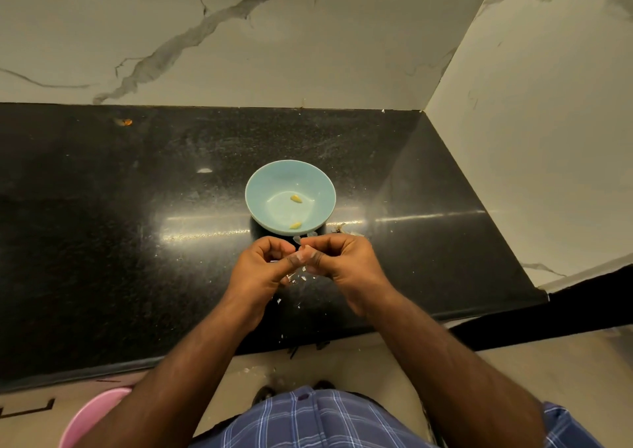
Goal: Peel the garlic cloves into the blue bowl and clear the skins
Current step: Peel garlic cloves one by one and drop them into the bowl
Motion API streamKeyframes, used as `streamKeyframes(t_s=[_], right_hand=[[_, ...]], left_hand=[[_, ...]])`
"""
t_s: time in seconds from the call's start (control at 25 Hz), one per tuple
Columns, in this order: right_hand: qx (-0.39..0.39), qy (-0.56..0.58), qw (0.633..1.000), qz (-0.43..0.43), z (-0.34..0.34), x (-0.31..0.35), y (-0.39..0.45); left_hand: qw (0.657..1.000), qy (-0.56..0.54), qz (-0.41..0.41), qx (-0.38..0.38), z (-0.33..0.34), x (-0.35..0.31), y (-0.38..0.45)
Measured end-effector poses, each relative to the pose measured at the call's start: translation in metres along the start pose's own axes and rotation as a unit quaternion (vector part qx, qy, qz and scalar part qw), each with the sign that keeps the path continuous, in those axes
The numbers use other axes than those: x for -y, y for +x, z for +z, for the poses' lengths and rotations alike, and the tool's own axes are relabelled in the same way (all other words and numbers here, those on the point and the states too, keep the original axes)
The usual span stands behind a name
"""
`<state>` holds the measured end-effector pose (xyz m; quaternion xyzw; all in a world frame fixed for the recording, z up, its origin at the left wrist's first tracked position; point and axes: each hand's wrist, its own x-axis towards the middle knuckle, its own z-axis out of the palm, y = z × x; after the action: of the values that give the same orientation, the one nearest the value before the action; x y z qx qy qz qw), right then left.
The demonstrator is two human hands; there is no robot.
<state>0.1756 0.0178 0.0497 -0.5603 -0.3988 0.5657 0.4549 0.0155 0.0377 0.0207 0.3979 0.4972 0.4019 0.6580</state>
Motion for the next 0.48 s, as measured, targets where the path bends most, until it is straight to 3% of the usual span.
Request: streamKeyframes(t_s=[0.12,0.32,0.48], right_hand=[[0.003,-0.014,1.000,-0.001,0.0004,0.0017,-0.0018],[0.022,0.056,0.998,0.024,-0.0006,0.0043,-0.0017],[0.019,0.011,1.000,-0.018,-0.0015,0.0055,-0.0008]], left_hand=[[0.999,-0.028,0.000,0.018,0.0006,-0.0025,0.0019],[0.999,-0.047,-0.001,0.025,-0.0007,-0.0035,0.0065],[0.999,-0.037,0.006,0.033,-0.0009,-0.0082,0.0059]])
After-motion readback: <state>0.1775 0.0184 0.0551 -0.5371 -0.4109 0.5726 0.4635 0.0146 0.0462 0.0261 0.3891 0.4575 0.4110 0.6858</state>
